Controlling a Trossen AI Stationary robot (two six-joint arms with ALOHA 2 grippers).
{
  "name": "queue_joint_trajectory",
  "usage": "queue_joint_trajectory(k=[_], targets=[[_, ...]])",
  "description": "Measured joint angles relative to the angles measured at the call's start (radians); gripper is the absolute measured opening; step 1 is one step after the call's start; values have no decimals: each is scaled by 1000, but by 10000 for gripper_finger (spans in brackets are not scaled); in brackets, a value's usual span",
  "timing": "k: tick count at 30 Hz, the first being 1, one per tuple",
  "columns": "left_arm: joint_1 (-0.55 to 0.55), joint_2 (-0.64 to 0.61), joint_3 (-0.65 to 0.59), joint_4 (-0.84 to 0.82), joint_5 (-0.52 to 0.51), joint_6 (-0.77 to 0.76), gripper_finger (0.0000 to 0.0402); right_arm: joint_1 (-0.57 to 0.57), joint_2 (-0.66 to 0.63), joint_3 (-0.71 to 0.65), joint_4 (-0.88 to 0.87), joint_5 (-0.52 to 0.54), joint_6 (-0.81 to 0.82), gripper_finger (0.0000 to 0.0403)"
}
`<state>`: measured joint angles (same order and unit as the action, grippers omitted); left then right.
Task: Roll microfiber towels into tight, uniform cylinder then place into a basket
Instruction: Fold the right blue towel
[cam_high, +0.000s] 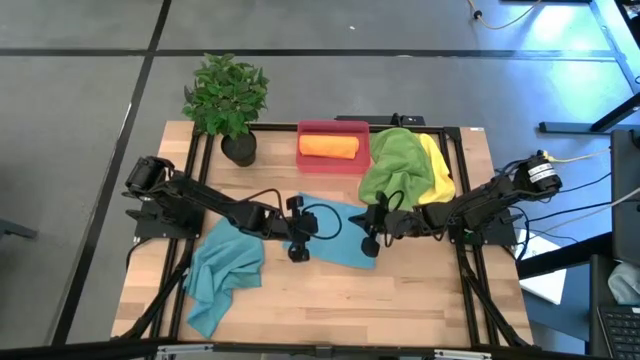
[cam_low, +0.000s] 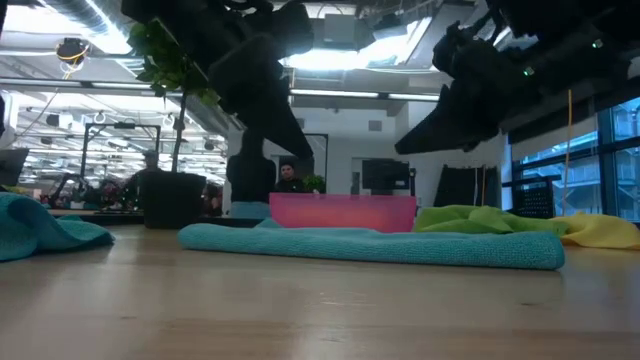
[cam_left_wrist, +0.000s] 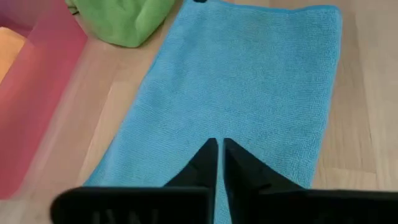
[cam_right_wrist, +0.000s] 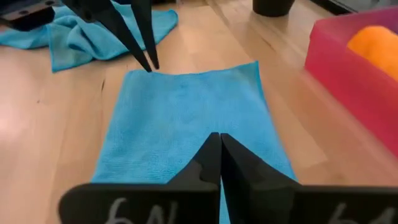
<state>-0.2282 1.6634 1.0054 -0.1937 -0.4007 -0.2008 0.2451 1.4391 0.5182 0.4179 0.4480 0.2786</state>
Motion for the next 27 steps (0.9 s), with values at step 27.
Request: queue_joint_trajectory(k=[27], targets=[[-78, 14, 0, 2, 161, -85, 1, -52, 0, 191, -543, -54, 112, 9]])
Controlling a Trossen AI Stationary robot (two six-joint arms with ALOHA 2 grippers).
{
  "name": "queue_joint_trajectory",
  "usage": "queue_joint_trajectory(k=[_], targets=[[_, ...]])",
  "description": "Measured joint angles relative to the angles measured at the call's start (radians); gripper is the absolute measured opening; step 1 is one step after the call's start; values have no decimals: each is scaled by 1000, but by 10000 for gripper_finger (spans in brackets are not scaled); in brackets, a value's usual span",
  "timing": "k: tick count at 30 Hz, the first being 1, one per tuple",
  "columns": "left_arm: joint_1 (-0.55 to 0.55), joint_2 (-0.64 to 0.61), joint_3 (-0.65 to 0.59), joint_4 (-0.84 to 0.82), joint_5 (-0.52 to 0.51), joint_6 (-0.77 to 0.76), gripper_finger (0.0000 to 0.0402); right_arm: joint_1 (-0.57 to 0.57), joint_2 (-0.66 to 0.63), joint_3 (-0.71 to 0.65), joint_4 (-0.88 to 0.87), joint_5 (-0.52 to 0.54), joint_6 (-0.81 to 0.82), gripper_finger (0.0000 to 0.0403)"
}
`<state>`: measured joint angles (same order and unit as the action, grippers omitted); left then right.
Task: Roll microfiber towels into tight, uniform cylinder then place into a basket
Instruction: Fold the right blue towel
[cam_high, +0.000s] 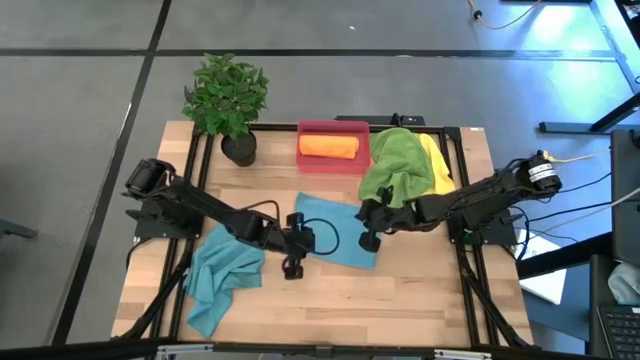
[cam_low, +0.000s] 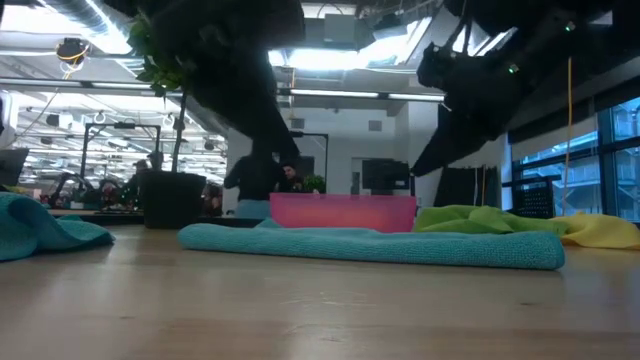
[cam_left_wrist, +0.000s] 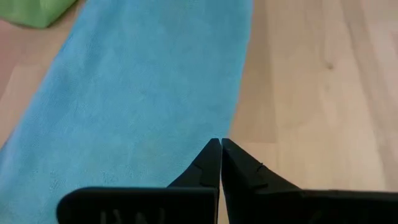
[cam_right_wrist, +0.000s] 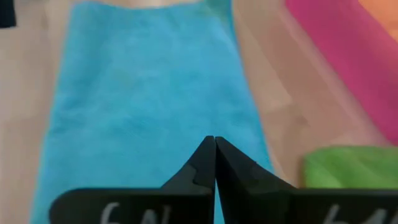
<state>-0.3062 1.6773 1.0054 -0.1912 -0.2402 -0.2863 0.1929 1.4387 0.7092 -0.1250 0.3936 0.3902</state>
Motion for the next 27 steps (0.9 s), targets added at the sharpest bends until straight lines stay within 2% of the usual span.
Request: queue_joint_trajectory(k=[4, 10, 13, 19, 27], targets=[[14, 33, 0, 11, 6, -22, 1, 0, 0, -4, -39, 38, 20, 9], [25, 92, 0, 1, 139, -29, 1, -19, 0, -21, -104, -29, 52, 4], [24, 111, 0, -5, 182, -53, 1, -37, 0, -22, -143, -29, 86, 5], [25, 114, 0, -37, 187, -97, 1, -63, 21, -34, -160, -30, 103, 4], [25, 114, 0, -92, 169, -105, 1, -98, 130, -41, -148, -30, 103, 4]])
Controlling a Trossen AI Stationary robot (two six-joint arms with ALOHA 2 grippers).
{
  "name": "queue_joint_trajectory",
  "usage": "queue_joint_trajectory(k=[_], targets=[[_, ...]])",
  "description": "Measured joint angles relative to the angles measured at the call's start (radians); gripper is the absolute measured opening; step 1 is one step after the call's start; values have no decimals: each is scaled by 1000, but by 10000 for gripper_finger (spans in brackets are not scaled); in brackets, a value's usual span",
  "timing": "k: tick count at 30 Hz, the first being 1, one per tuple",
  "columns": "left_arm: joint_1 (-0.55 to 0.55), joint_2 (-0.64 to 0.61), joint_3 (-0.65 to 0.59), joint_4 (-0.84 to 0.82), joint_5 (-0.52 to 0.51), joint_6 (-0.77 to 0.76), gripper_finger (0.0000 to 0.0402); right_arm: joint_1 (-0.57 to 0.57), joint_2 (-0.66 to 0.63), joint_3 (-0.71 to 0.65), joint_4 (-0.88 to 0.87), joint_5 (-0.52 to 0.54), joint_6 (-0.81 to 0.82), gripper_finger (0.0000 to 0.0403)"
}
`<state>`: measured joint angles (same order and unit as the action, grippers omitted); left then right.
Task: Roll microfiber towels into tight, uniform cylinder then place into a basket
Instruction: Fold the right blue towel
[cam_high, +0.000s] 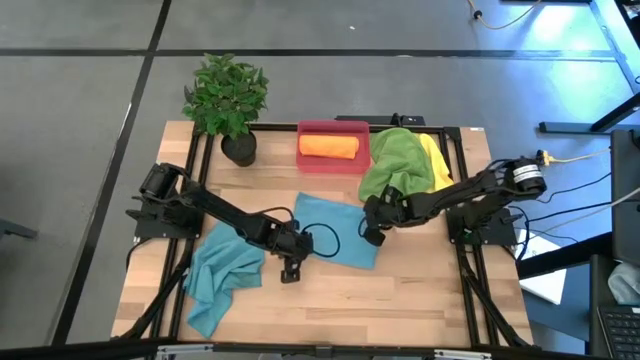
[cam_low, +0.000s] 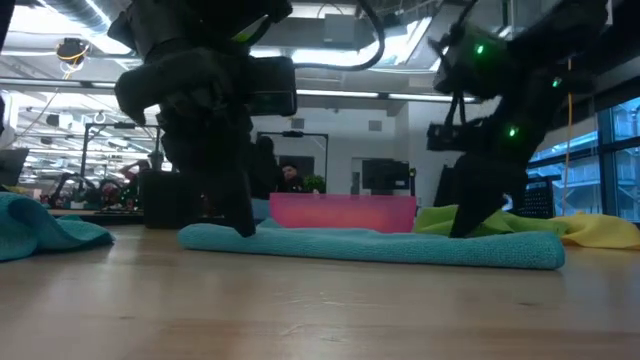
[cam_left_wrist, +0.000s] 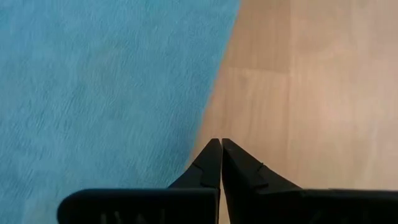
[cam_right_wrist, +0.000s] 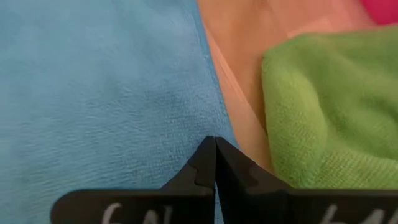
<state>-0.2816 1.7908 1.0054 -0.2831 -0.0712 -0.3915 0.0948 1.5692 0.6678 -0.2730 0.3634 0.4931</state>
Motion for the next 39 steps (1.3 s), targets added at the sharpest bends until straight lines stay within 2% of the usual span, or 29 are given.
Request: queue_joint_trajectory(k=[10, 18, 25, 30, 39], targets=[[3, 0, 0, -185, -77, -53, 1, -11, 39, 9, 1, -18, 5, 7], [3, -1, 0, -257, -220, -55, 3, 44, 18, 8, -11, -119, 126, 9], [7, -1, 0, -324, -337, -68, 4, 143, 18, 8, 4, -172, 298, 9], [22, -1, 0, -348, -430, -95, 4, 232, 23, 5, 99, -204, 371, 9], [30, -5, 0, -430, -437, -110, 4, 345, 40, 3, 317, -222, 413, 9]])
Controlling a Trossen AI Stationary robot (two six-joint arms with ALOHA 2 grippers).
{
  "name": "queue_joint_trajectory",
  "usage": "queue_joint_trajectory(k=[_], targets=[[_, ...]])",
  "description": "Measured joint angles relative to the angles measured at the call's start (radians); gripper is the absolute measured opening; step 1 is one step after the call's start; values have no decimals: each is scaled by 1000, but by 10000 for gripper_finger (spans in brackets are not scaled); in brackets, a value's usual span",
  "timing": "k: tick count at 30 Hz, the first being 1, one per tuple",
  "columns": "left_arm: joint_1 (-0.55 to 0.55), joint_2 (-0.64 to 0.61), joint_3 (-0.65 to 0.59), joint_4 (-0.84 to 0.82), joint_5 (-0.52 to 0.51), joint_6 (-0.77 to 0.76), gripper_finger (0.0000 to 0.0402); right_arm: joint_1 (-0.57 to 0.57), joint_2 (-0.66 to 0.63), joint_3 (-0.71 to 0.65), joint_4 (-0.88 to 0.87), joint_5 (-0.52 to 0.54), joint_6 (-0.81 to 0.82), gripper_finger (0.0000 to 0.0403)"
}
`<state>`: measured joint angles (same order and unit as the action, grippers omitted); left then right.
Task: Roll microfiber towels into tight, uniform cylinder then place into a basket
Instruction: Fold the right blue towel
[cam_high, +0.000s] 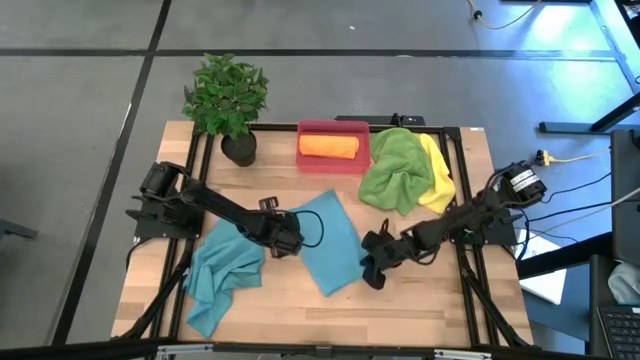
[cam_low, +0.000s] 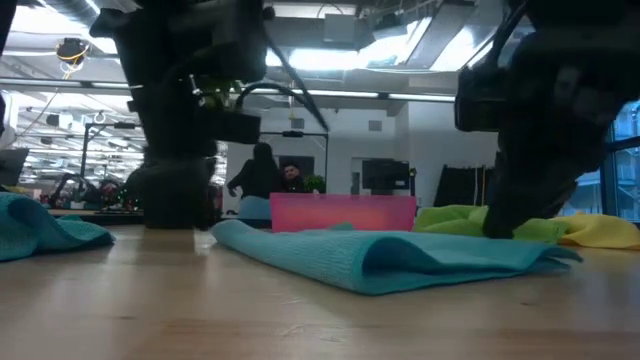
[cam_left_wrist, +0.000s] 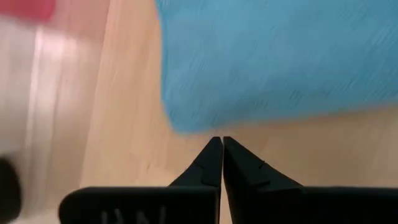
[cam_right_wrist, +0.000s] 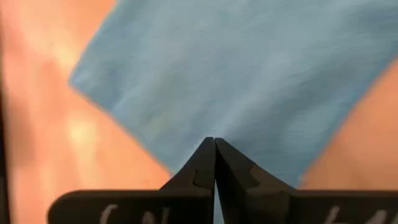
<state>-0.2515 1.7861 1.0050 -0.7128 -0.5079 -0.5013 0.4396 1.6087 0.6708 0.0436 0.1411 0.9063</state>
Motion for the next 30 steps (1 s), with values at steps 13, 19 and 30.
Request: queue_joint_trajectory(k=[13, 19, 30], targets=[[-98, -124, 0, 313, -26, 97, 2, -107, -69, 3, -35, 239, -328, 9], [-115, -64, 2, 745, 284, 329, 1, -295, -17, 3, 47, 196, -486, 9], [-96, 113, 15, 779, 475, 350, 1, -492, 160, 13, 402, -7, -657, 10]])
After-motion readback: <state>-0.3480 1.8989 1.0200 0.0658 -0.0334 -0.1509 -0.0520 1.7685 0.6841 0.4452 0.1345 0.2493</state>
